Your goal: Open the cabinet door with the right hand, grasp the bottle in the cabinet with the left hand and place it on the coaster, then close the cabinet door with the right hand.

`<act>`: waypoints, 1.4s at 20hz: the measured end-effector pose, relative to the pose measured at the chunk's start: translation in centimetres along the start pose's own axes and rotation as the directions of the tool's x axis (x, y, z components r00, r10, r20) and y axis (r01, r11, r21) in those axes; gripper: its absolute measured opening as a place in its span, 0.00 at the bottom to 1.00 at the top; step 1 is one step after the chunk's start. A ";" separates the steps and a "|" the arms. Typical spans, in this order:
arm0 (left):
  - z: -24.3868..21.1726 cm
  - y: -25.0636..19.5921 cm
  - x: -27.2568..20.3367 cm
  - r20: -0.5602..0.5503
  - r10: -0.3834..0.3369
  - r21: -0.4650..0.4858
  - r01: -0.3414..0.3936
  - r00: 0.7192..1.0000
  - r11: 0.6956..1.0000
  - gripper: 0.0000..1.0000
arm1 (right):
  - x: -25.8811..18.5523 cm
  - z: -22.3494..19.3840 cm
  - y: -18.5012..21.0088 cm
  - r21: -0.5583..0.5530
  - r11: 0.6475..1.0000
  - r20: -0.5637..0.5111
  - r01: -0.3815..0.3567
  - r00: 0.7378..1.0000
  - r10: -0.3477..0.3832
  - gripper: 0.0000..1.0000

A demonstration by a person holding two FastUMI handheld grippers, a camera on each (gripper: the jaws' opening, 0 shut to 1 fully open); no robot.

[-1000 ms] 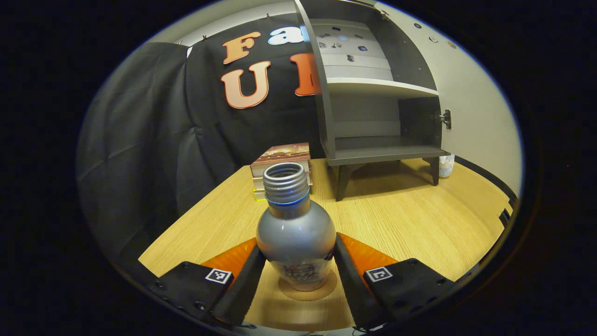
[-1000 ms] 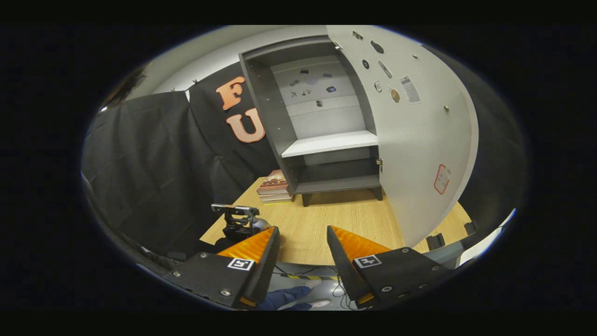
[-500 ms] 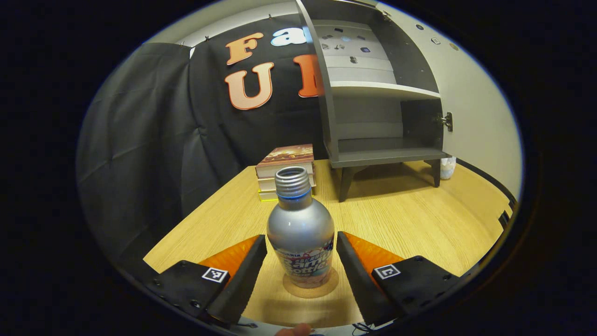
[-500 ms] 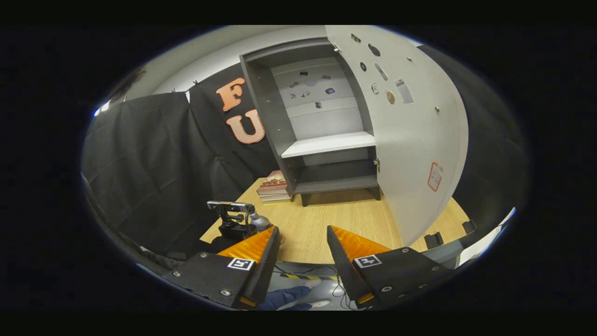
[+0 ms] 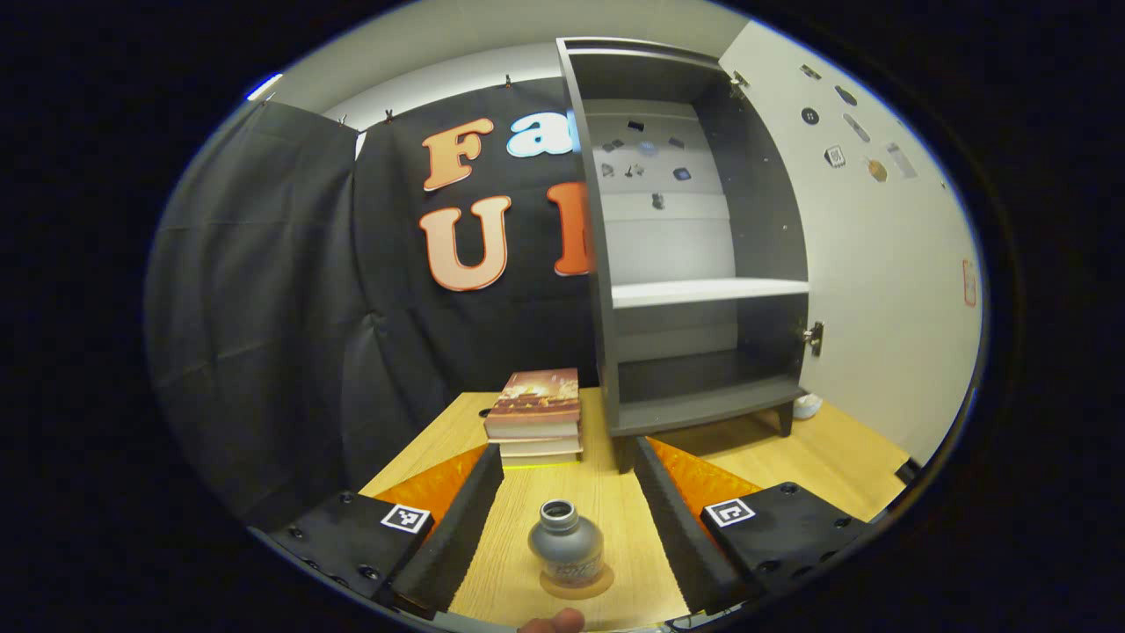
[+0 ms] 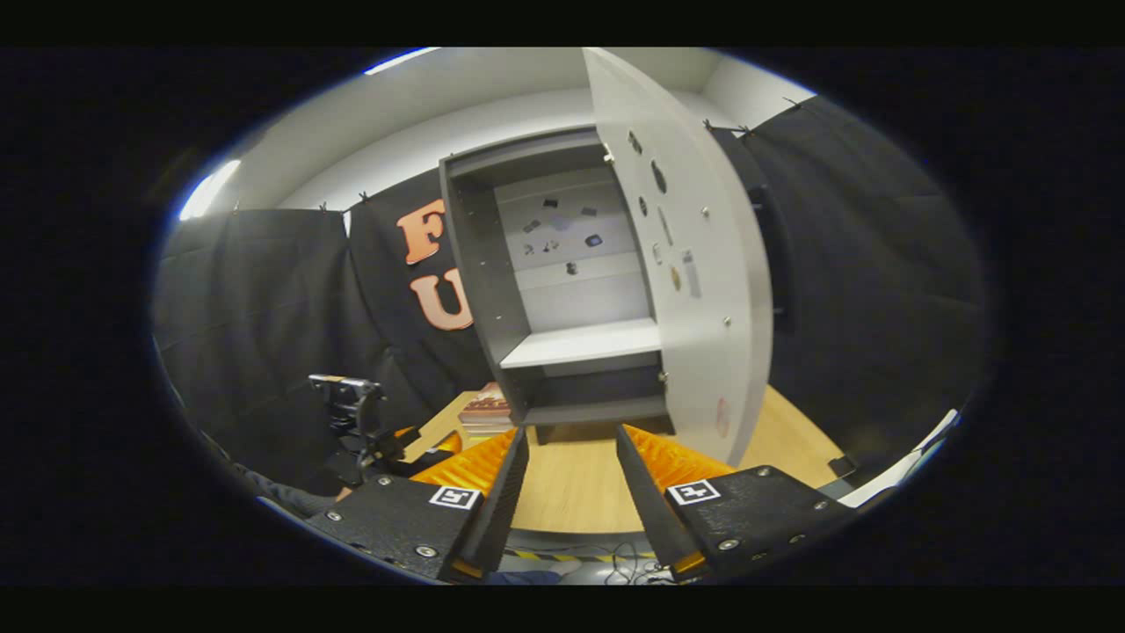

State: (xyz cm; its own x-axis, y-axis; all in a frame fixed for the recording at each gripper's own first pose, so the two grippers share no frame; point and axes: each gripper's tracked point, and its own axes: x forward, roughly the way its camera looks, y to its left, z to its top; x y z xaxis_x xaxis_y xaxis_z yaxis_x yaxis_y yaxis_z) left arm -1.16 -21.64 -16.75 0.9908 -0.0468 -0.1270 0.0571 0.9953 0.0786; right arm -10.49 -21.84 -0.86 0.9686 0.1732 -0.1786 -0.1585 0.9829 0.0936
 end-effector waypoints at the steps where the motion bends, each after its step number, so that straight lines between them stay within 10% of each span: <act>1: 1.5 -0.4 -0.2 0.014 -0.013 -0.010 0.013 1.000 1.000 0.96 | -0.3 1.3 -1.4 -0.009 1.000 0.026 0.025 0.999 -0.025 0.63; 12: 5.4 -1.0 -2.5 0.003 -0.029 -0.013 0.029 1.000 0.999 0.98 | -0.6 6.5 -15.1 -0.014 0.980 0.138 0.198 0.971 -0.194 0.64; 18: 5.8 1.1 -3.5 0.018 0.004 0.028 -0.005 1.000 1.000 0.98 | 1.1 6.2 -14.7 0.001 0.985 0.158 0.172 0.973 -0.170 0.76; 28: 6.3 1.8 -1.5 0.020 -0.021 0.025 0.021 1.000 0.999 0.98 | 3.4 4.9 -6.5 -0.034 0.999 0.132 0.032 0.991 -0.027 0.67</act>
State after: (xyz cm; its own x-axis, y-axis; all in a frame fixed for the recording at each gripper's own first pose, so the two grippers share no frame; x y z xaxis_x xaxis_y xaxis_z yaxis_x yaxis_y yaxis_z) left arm -1.74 -20.34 -10.17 0.9917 -0.0697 -0.1084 0.0807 0.9916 0.1008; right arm -5.24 -27.98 2.73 0.9894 0.1366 -0.0500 -0.1339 0.9895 0.0543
